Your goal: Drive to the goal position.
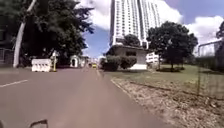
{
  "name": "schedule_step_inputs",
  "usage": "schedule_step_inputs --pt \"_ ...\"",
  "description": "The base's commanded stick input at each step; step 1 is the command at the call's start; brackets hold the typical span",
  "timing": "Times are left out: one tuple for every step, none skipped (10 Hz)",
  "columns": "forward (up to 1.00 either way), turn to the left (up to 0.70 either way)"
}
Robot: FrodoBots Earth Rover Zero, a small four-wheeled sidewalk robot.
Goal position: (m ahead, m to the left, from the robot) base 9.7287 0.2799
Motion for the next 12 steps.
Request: schedule_step_inputs --pt "0.70 0.00" --pt "0.70 0.00" --pt "0.70 0.00" --pt "0.70 0.00" --pt "0.70 0.00" --pt "0.70 0.00" --pt "0.70 0.00" --pt "0.70 0.00" --pt "0.70 0.00" --pt "0.70 0.00" --pt "0.70 0.00" --pt "0.70 0.00"
